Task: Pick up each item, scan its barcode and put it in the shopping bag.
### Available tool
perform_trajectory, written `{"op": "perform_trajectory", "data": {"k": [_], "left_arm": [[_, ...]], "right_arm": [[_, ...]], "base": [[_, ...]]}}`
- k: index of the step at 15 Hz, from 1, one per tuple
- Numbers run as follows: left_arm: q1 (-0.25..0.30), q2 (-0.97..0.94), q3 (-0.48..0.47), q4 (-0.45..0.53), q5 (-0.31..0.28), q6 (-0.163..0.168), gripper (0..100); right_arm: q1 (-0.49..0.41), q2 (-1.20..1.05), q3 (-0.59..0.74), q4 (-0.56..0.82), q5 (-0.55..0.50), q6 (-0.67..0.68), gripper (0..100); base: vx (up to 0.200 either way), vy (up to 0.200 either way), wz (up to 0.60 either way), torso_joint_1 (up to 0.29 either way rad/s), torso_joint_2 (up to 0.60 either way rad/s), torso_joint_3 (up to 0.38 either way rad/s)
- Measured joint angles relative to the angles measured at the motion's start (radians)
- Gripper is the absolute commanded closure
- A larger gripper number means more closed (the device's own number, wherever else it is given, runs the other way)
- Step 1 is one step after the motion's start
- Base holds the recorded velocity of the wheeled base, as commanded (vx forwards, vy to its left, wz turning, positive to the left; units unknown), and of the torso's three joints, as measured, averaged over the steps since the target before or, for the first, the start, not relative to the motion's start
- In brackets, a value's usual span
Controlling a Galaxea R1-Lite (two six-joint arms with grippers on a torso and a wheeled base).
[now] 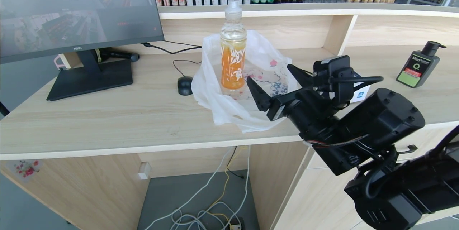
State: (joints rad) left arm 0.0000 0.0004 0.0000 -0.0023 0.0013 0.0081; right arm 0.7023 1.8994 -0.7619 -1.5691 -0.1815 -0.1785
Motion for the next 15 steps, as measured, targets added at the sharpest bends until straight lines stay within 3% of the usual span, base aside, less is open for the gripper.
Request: {"op": "perform_trajectory", "data": {"k": [10, 15], "left_arm": [[0.000, 0.000, 0.000, 0.000, 0.000, 0.002, 0], [-0.001, 0.000, 0.000, 0.000, 0.000, 0.003, 0]], "right_arm": [[0.003, -0.029, -0.006, -0.001, 0.002, 0.013, 0], [0.004, -0.032, -0.006, 0.001, 0.001, 0.029, 0]], "base": [[0.000, 0.000, 0.00, 0.000, 0.00, 0.000], [-0.200, -0.200, 0.00, 0.007, 0.00, 0.002]]}}
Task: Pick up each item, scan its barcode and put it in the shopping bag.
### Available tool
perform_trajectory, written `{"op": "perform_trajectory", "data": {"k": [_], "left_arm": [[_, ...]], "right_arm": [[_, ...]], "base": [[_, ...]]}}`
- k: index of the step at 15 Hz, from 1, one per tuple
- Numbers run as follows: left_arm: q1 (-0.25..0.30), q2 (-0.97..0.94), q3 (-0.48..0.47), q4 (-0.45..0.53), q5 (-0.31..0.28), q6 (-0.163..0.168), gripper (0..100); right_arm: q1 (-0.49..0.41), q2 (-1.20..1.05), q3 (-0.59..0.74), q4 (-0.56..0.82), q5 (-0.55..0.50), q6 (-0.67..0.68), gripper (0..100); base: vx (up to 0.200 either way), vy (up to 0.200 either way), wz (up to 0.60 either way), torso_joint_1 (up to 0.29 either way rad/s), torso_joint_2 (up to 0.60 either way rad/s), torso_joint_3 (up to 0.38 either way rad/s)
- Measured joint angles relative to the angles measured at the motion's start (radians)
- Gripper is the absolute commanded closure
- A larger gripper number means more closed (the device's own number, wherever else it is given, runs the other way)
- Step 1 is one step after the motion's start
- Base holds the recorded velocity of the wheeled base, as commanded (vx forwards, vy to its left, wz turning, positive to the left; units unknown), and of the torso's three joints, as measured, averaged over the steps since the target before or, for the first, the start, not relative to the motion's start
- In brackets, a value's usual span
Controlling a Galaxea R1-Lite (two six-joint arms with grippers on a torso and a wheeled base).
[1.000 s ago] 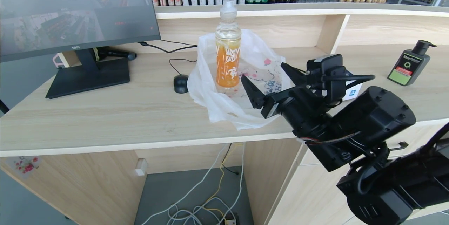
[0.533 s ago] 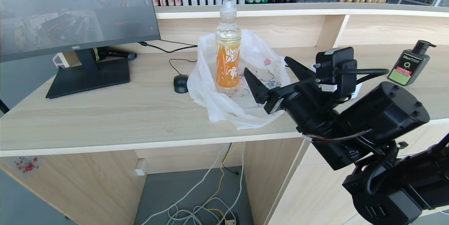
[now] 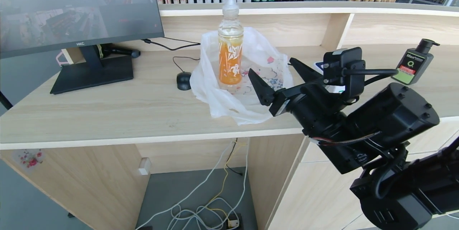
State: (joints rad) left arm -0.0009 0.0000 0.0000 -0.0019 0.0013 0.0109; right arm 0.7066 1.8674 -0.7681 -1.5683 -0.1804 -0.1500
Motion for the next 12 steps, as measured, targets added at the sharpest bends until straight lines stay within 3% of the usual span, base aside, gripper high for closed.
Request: {"op": "perform_trajectory", "data": {"k": [7, 12], "left_arm": [[0.001, 0.000, 0.000, -0.001, -0.001, 0.000, 0], [-0.001, 0.000, 0.000, 0.001, 0.000, -0.001, 0]], "right_arm": [[-0.001, -0.004, -0.004, -0.002, 0.000, -0.001, 0], [-0.001, -0.002, -0.013, 0.001, 0.000, 0.000, 0]], "base": [[-0.200, -0.200, 0.00, 0.000, 0.00, 0.003], [0.000, 0.000, 0.00, 0.000, 0.00, 0.000]]}}
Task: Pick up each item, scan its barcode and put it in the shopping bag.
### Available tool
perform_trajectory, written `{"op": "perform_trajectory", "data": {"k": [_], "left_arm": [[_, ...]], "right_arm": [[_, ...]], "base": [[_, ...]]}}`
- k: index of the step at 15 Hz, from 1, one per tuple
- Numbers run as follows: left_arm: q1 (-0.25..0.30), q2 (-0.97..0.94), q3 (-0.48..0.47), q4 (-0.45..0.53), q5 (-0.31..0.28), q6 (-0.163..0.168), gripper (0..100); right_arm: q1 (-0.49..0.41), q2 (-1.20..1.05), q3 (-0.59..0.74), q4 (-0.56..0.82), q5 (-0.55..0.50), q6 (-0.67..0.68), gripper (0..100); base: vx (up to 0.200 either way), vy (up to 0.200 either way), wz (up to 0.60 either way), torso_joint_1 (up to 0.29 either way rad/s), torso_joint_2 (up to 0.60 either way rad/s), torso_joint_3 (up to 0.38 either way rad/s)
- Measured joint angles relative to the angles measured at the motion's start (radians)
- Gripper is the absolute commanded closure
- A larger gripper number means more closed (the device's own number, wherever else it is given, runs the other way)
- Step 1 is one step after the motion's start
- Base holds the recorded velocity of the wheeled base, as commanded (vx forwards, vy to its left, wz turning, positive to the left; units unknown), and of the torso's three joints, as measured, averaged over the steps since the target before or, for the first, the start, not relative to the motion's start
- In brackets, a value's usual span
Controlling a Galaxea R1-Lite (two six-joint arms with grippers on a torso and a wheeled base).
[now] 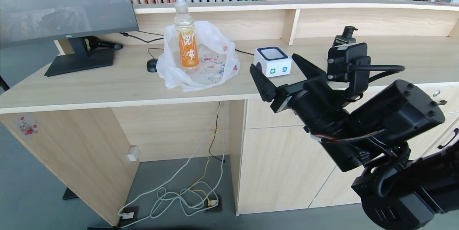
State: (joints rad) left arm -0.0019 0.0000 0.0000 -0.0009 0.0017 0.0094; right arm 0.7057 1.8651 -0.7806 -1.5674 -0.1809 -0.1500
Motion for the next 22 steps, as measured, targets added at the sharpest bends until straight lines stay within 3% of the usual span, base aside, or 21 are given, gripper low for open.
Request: {"op": "perform_trajectory", "data": {"k": [4, 10, 19, 22], "left_arm": [[0.001, 0.000, 0.000, -0.002, -0.001, 0.001, 0], [0.002, 0.000, 0.000, -0.002, -0.002, 0.000, 0], [0.002, 0.000, 0.000, -0.002, -0.001, 0.000, 0], [0.003, 0.000, 0.000, -0.003, -0.002, -0.002, 0]], "right_arm": [[0.000, 0.005, -0.008, -0.002, 0.001, 0.000, 0], [-0.006, 0.011, -0.012, -0.001, -0.001, 0.002, 0], [0.000, 0.010, -0.011, -0.002, 0.000, 0.008, 0], [-0.002, 0.010, -0.011, -0.002, -0.001, 0.009, 0]], "base": [[0.000, 0.000, 0.00, 0.000, 0.00, 0.000], [0.200, -0.200, 0.00, 0.006, 0.00, 0.002], [0.000, 0.000, 0.00, 0.000, 0.00, 0.000], [0.000, -0.200, 0.00, -0.001, 0.00, 0.005]]}}
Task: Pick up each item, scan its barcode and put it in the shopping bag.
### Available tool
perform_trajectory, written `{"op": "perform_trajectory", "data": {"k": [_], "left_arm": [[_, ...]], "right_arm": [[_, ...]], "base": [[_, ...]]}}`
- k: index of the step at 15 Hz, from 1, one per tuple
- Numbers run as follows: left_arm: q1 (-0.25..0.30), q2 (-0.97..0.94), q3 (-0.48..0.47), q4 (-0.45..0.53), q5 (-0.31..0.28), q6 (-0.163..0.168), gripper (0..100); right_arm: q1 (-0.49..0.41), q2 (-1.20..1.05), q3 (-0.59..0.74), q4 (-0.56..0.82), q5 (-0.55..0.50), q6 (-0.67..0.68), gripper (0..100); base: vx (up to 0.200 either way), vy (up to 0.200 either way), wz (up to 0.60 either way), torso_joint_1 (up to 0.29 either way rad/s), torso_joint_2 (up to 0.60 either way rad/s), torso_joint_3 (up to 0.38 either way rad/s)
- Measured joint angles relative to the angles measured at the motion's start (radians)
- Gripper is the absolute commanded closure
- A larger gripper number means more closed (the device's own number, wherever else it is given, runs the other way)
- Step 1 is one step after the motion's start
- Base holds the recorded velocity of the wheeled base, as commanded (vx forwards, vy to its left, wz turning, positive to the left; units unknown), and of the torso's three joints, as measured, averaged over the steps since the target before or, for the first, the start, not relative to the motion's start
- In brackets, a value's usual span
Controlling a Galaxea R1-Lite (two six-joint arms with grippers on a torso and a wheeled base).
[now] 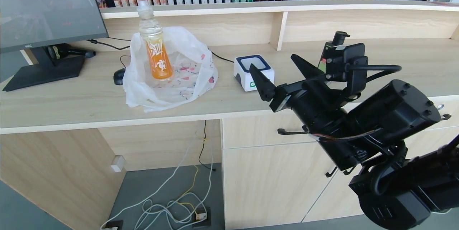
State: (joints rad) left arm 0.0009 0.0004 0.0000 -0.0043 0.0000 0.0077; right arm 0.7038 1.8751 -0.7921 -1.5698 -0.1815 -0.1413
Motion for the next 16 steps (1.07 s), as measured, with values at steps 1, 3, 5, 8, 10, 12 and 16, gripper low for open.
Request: {"op": "perform_trajectory", "data": {"k": [1, 3, 5, 8, 10, 12, 16], "left_arm": [[-0.003, 0.000, 0.000, 0.002, 0.000, 0.000, 0], [-0.001, 0.000, 0.000, 0.001, 0.000, 0.000, 0], [-0.001, 0.000, 0.000, 0.001, 0.000, 0.000, 0], [-0.001, 0.000, 0.000, 0.002, 0.000, 0.000, 0], [-0.001, 0.000, 0.000, 0.001, 0.000, 0.000, 0], [-0.001, 0.000, 0.000, 0.001, 0.000, -0.001, 0], [-0.001, 0.000, 0.000, 0.001, 0.000, -0.001, 0]], "right_arm": [[0.002, -0.001, -0.003, -0.003, 0.000, 0.000, 0], [-0.002, 0.000, -0.002, 0.000, -0.001, 0.000, 0], [0.003, 0.000, -0.003, -0.001, 0.001, 0.000, 0], [0.002, 0.000, -0.003, 0.000, 0.000, 0.001, 0], [0.001, 0.000, -0.003, -0.001, 0.001, 0.000, 0], [0.002, 0.000, -0.001, 0.000, 0.001, 0.000, 0], [0.001, 0.002, 0.002, 0.000, 0.000, 0.000, 0]], "base": [[0.000, -0.200, 0.00, 0.007, 0.01, -0.002], [0.000, -0.200, 0.00, 0.015, 0.00, -0.002], [0.000, -0.200, 0.00, -0.005, 0.00, 0.005], [0.000, -0.200, 0.00, 0.004, 0.00, 0.001], [0.000, -0.200, 0.00, 0.000, 0.00, 0.002], [0.000, -0.200, 0.00, 0.000, 0.00, 0.002], [0.000, -0.200, 0.00, 0.004, 0.00, 0.004]]}}
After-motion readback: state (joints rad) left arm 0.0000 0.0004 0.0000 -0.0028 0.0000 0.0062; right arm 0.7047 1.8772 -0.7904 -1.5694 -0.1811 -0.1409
